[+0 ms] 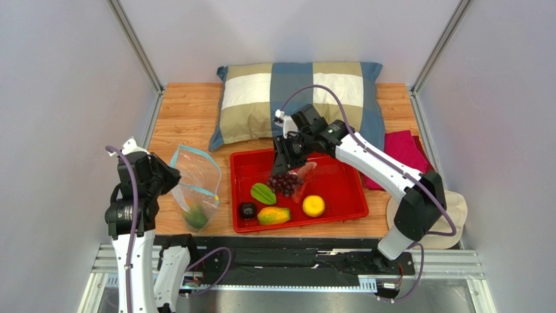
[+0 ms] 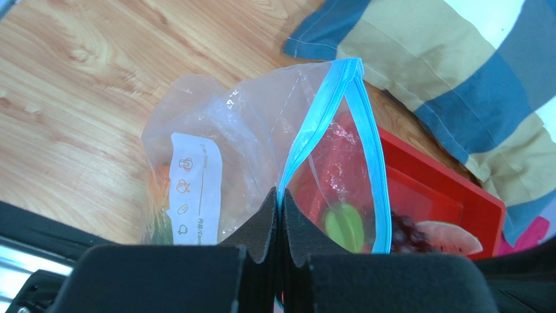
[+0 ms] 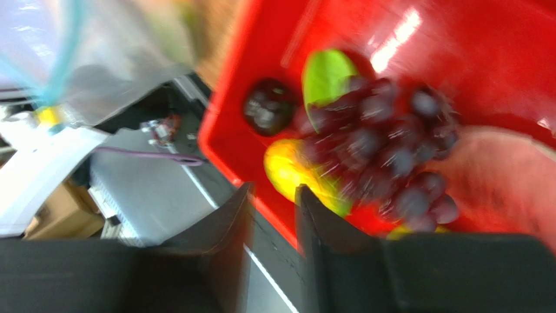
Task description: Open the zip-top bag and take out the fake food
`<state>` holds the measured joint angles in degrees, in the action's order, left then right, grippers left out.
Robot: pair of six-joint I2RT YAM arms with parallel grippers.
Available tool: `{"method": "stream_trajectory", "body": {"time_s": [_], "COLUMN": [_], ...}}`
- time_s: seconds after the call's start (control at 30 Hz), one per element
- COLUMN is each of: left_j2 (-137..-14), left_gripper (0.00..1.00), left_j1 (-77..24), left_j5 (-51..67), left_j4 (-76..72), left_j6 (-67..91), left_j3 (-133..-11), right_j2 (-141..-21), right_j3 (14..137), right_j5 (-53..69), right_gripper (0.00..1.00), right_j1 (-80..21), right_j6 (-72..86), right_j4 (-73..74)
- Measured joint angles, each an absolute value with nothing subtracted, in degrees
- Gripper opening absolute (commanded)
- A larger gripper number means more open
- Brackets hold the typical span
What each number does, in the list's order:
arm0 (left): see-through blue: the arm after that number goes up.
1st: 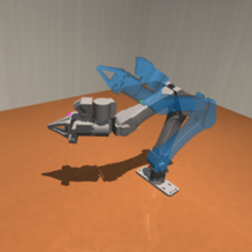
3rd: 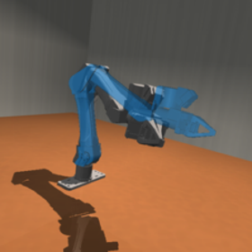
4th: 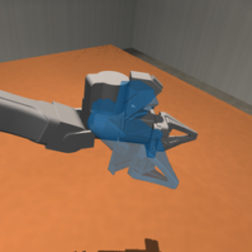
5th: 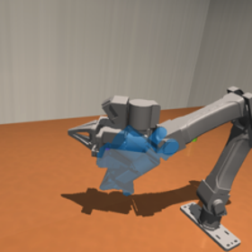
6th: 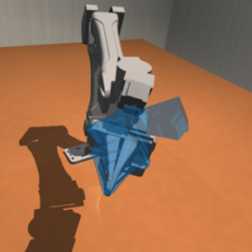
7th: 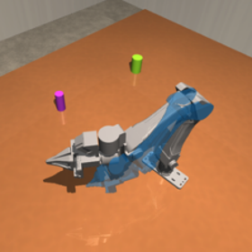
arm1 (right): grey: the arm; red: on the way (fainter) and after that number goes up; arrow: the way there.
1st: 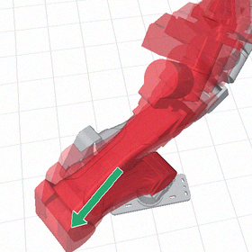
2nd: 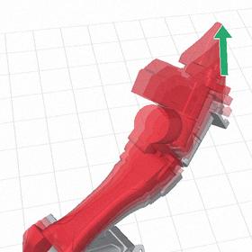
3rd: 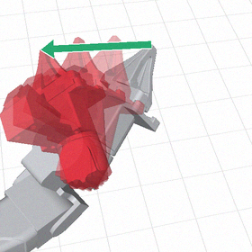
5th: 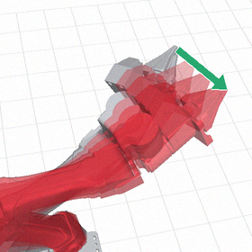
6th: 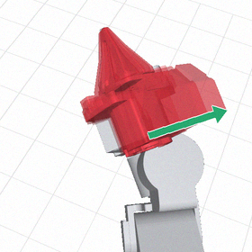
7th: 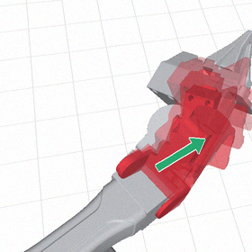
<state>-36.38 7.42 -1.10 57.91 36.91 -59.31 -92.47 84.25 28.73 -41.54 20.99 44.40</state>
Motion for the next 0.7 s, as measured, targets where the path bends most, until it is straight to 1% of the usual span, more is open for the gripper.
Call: {"method": "stream_trajectory", "body": {"time_s": [0.03, 0.1, 0.2, 0.3, 0.43, 0.53, 0.6, 0.7], "left_j2": [-36.38, -36.03, -35.92, -36.36, -36.34, -36.36, -36.4, -36.38], "left_gripper": [0.0, 0.0, 0.0, 0.0, 0.0, 0.0, 0.0, 0.0], "left_j1": [7.42, 7.42, 7.42, 7.42, 7.42, 7.42, 7.42, 7.42], "left_j5": [-0.25, 1.5, 4.27, 6.04, 7.46, 8.54, 9.26, 10.22], "left_j4": [57.56, 56.45, 55.24, 54.85, 53.87, 53.47, 53.25, 53.12], "left_j6": [37.01, 37.19, 37.17, 37.12, 37.1, 37.1, 37.12, 37.17], "left_j3": [-59.16, -58.02, -55.9, -55.09, -55.05, -55.05, -55.07, -55.07], "right_j2": [-93.19, -94.08, -94.91, -96.4, -99.88, -105.67, -109.58, -115.31], "right_j3": [84.25, 84.31, 85.21, 89.89, 99.83, 110.15, 115.68, 121.27], "right_j5": [27.57, 25.91, 24.03, 22.17, 21.76, 23.18, 24.49, 26.3], "right_gripper": [0.63, 0.69, 0.7, 0.69, 0.61, 0.56, 0.55, 0.47], "right_j1": [-41.52, -41.41, -41.47, -42.33, -46.35, -50.96, -53.78, -57.04], "right_j6": [19.66, 18.22, 16.51, 15.97, 16.73, 18.85, 20.8, 23.66], "right_j4": [45.76, 47.33, 49.15, 50.72, 49.54, 46.37, 43.97, 41.23]}}
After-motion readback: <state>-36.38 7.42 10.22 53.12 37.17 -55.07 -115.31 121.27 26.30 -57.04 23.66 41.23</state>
